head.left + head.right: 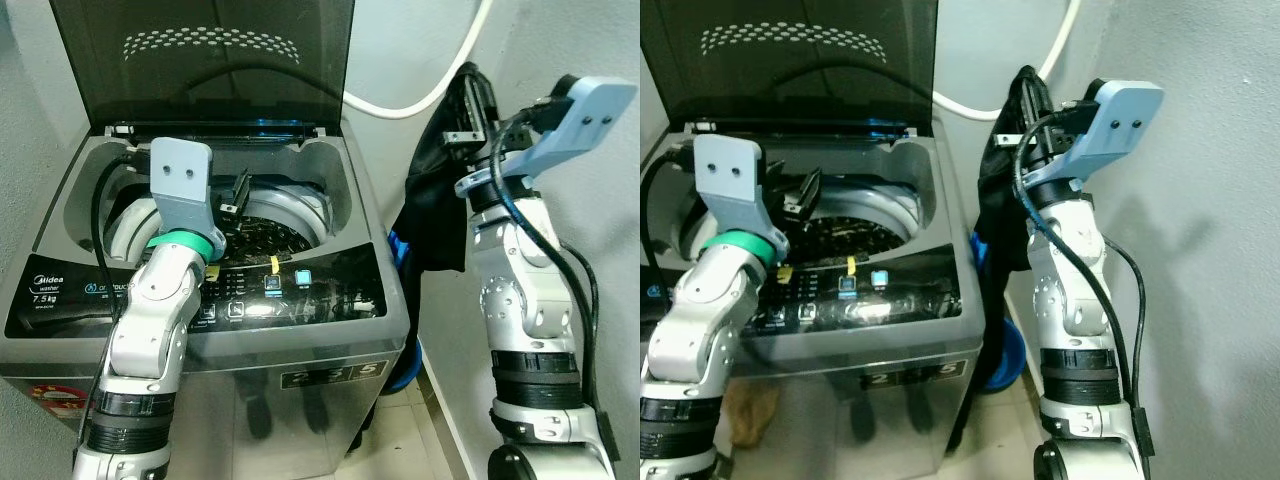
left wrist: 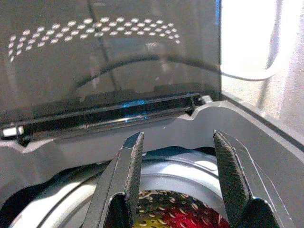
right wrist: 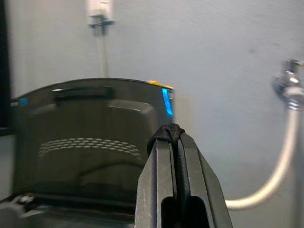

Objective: Clothes washing

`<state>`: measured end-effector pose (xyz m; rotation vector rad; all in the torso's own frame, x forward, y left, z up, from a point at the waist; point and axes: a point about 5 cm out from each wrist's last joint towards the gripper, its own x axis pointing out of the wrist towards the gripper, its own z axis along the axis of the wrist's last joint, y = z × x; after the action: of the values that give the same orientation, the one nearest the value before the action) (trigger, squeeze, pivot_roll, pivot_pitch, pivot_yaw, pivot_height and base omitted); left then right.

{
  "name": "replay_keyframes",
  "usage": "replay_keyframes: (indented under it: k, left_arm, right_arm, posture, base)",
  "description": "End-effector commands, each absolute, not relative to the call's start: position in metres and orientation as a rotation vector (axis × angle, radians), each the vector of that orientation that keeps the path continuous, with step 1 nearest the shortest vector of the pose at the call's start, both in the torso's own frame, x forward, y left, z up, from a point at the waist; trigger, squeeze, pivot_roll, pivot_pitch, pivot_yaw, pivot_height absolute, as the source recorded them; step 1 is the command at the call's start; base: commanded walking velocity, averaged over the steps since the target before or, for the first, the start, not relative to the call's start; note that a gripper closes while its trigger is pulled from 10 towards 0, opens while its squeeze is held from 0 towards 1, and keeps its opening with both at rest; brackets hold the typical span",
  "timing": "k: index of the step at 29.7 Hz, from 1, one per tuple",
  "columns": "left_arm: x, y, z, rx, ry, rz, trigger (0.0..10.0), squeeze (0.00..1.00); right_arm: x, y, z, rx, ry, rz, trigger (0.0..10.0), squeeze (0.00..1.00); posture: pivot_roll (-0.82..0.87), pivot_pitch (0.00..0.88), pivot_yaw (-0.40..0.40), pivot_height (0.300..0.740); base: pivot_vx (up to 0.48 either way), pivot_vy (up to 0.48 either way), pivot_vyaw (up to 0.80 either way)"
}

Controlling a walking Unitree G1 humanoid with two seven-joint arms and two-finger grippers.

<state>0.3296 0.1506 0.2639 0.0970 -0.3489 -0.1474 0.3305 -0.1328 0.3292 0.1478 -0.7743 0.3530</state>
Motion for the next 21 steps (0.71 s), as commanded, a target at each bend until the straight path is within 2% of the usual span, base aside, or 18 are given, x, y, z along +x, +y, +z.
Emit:
replay_keyframes:
  k: [1, 6, 7, 11, 17, 20, 21]
  left_arm:
    - [0.325, 0.144, 0.267, 0.094, -0.358, -0.256, 10.0, 0.00]
    - [0.309, 0.118, 0.274, 0.018, -0.343, -0.628, 10.0, 0.00]
    - [0.309, 0.118, 0.274, 0.018, -0.343, -0.628, 10.0, 0.00]
    - [0.295, 0.078, 0.274, -0.006, -0.328, -0.980, 10.0, 0.00]
    - [0.307, 0.061, 0.272, -0.036, -0.293, -1.064, 10.0, 0.00]
    - [0.332, 0.043, 0.261, -0.070, -0.191, -1.077, 10.0, 0.00]
    - [0.332, 0.043, 0.261, -0.070, -0.191, -1.077, 10.0, 0.00]
  right_arm:
    - [0.320, -0.122, 0.366, 0.141, -0.905, 0.465, 10.0, 0.00]
    - [0.307, -0.101, 0.431, 0.134, -1.066, 0.691, 10.0, 0.00]
    - [0.307, -0.101, 0.431, 0.134, -1.066, 0.691, 10.0, 0.00]
    - [0.302, -0.092, 0.488, 0.238, -1.144, 0.791, 10.0, 0.00]
    - [0.287, -0.088, 0.509, 0.285, -1.199, 0.898, 10.0, 0.00]
    - [0.280, -0.092, 0.525, 0.302, -1.230, 0.936, 10.0, 0.00]
    - [0.280, -0.092, 0.525, 0.302, -1.230, 0.936, 10.0, 0.00]
  posture:
    - [0.08, 0.003, 0.032, 0.740]
    - [0.06, 0.001, 0.023, 0.740]
    - [0.06, 0.001, 0.023, 0.740]
    - [0.06, 0.000, -0.004, 0.740]
    - [0.06, 0.000, -0.011, 0.740]
    - [0.06, 0.000, -0.010, 0.740]
    - [0.06, 0.000, -0.010, 0.740]
  base:
    - [0.000, 0.000, 0.00]
    - [0.000, 0.000, 0.00]
    - [0.000, 0.000, 0.00]
    - [0.000, 0.000, 0.00]
    - [0.000, 0.000, 0.00]
    - [0.000, 0.000, 0.00]
    - [0.000, 0.000, 0.00]
